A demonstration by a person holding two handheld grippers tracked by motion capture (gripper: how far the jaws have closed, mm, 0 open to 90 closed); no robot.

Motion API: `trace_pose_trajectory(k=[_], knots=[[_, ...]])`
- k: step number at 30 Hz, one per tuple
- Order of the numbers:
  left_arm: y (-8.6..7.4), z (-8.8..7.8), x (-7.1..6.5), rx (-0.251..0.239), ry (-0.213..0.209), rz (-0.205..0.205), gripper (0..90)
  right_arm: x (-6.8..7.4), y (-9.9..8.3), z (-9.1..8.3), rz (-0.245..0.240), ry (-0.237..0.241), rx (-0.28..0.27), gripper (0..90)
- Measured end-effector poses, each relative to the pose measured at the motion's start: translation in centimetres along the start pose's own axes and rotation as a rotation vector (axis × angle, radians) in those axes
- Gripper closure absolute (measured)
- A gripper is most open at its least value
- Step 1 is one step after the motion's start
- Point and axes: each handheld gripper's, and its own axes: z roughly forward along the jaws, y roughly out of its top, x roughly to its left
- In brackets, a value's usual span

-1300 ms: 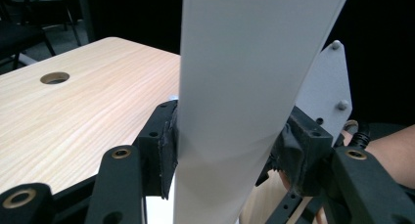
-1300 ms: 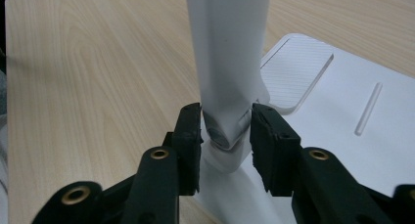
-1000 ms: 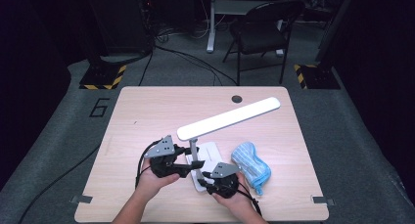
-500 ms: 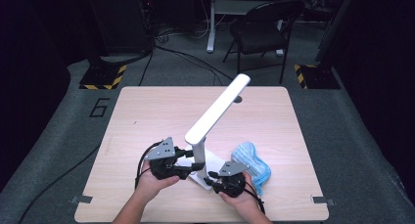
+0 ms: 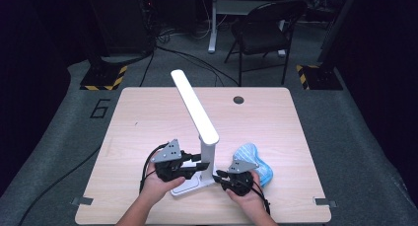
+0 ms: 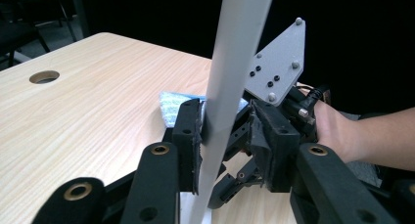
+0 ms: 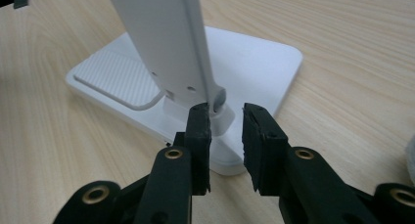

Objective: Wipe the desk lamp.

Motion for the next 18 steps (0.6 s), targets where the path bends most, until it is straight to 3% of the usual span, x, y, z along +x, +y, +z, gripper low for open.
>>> trace_pose_trajectory(k=[4, 11, 14, 18], knots=[[0.0, 0.5, 0.0, 0.003, 0.026, -0.007, 71.7, -0.5, 0.0, 0.1, 0.030, 0.006, -0.012, 73.0], [0.1, 1.1, -0.1, -0.007, 0.032, 0.012, 73.6, -0.2, -0.1, -0.5, 0.018, 0.017, -0.023, 68.7], [0.1, 1.5, 0.0, -0.015, 0.054, 0.009, 73.7, 0.0, -0.1, -0.5, 0.028, 0.015, -0.029, 67.5], [0.6, 2.4, 0.1, -0.013, 0.093, -0.002, 73.5, 0.1, 0.1, -0.1, 0.034, 0.011, -0.035, 56.8]])
